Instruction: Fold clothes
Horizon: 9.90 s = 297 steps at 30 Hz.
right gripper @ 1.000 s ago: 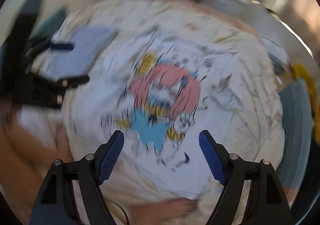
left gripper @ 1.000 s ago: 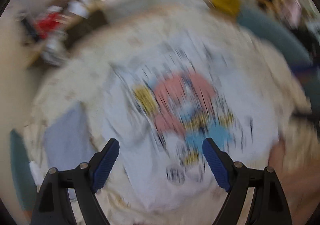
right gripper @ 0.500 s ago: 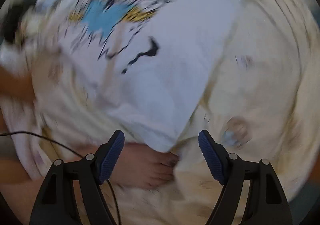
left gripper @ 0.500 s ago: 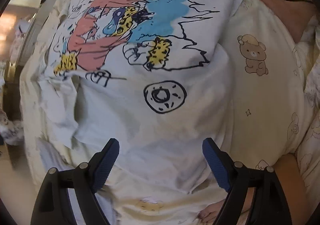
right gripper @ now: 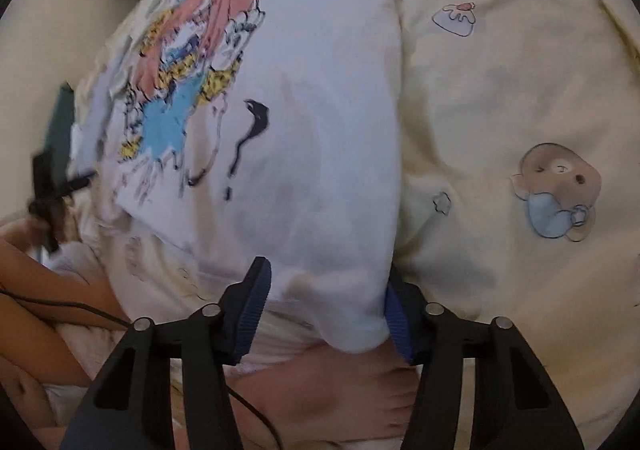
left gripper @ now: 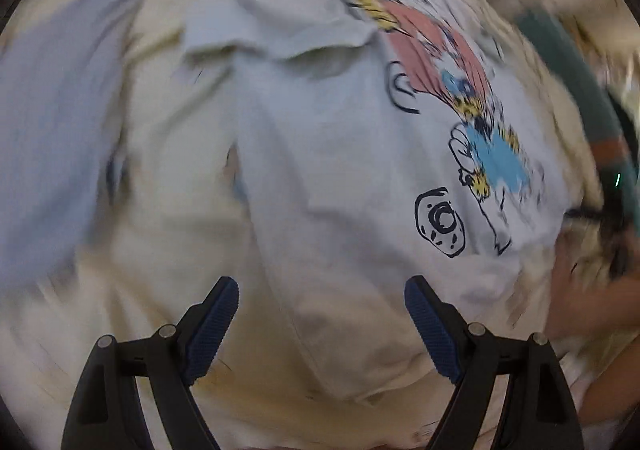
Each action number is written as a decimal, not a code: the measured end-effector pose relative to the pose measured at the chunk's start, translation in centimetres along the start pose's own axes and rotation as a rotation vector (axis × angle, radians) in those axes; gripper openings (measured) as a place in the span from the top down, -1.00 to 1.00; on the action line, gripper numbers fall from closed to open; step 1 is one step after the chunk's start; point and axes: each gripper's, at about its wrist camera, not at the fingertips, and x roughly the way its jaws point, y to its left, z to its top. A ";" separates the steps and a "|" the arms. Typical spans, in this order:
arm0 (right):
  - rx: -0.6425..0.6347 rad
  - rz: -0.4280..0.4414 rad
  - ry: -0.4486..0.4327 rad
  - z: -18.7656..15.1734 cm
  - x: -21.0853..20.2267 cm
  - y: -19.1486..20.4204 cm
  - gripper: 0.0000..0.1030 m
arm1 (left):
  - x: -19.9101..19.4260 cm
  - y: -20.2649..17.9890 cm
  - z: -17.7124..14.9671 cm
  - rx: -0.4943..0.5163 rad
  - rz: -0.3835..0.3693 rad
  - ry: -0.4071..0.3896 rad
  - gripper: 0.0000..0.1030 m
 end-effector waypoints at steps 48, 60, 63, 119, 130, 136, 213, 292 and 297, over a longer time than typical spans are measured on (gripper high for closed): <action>-0.040 -0.141 -0.167 0.1 -8.0 3.2 0.96 | -4.9 -3.7 0.7 0.076 -0.263 -0.130 0.92; 0.169 -0.045 -0.185 -0.6 -11.2 -2.9 0.86 | -1.1 -2.6 -1.5 0.062 -0.249 0.092 0.82; 0.180 0.059 -0.108 -0.9 -8.1 -2.1 0.67 | -0.2 -1.9 -2.6 -0.029 -0.262 0.102 0.19; 0.022 0.074 -0.078 -3.0 -6.5 -0.3 0.94 | 0.5 -5.4 -4.5 0.201 -0.317 0.199 0.90; 0.100 -0.159 0.091 -6.0 -3.7 -4.7 0.47 | 2.3 -3.6 -6.1 0.255 -0.183 0.393 0.63; -0.034 -0.299 -0.033 -3.7 -8.5 -1.3 0.46 | -1.7 -4.9 -3.1 0.383 -0.219 0.370 0.61; -0.685 -0.633 -0.100 30.1 5.4 10.4 0.46 | 2.4 -3.3 29.5 0.122 0.722 -0.304 -0.30; -0.190 -0.911 0.148 29.9 -8.5 -8.3 0.82 | 7.3 -8.0 29.3 0.273 0.479 -0.296 -0.30; -0.275 -0.767 -0.087 34.0 -9.3 -4.1 0.82 | 8.7 -7.6 29.2 0.259 0.476 -0.251 -0.30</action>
